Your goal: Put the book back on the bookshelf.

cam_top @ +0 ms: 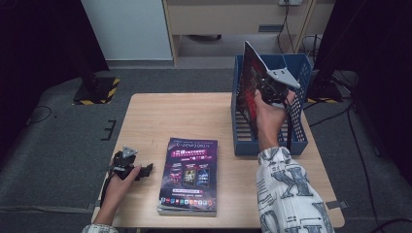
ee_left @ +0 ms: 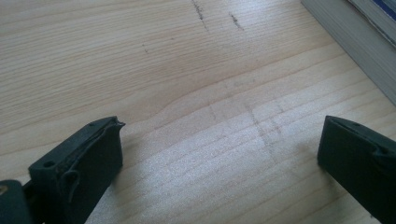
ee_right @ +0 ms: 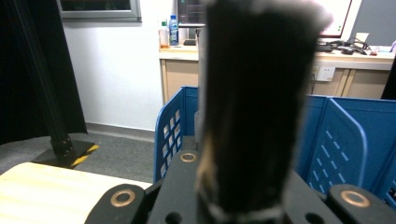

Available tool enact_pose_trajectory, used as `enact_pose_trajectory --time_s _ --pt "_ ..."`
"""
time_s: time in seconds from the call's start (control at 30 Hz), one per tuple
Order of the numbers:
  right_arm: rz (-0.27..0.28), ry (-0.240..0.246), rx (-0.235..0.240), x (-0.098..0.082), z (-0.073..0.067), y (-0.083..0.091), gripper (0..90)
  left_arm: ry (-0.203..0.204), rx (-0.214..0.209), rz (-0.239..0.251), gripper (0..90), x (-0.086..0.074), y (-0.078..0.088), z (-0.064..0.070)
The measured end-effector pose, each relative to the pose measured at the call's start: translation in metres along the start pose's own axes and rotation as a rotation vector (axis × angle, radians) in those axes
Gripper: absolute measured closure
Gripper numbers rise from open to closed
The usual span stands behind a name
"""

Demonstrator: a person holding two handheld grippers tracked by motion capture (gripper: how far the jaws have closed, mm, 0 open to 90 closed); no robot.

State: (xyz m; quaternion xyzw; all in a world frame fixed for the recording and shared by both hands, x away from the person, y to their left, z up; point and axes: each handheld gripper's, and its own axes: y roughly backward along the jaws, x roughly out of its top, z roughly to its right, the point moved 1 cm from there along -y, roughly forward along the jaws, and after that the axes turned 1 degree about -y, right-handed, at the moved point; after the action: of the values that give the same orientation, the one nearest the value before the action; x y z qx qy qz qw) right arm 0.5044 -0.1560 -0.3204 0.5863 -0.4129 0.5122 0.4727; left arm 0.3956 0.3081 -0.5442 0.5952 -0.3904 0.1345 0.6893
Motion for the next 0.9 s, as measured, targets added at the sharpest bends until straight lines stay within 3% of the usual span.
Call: enact_pose_trajectory --time_s 0.63,0.9 --pt "-0.016 0.027 -0.023 -0.025 -0.007 -0.002 87.0 -0.006 -0.001 -0.004 0.0 0.0 0.0 0.0" --pt "-0.046 0.018 0.001 -0.041 -0.008 -0.006 86.9 -0.007 -0.001 -0.004 0.0 0.0 0.0 0.0"
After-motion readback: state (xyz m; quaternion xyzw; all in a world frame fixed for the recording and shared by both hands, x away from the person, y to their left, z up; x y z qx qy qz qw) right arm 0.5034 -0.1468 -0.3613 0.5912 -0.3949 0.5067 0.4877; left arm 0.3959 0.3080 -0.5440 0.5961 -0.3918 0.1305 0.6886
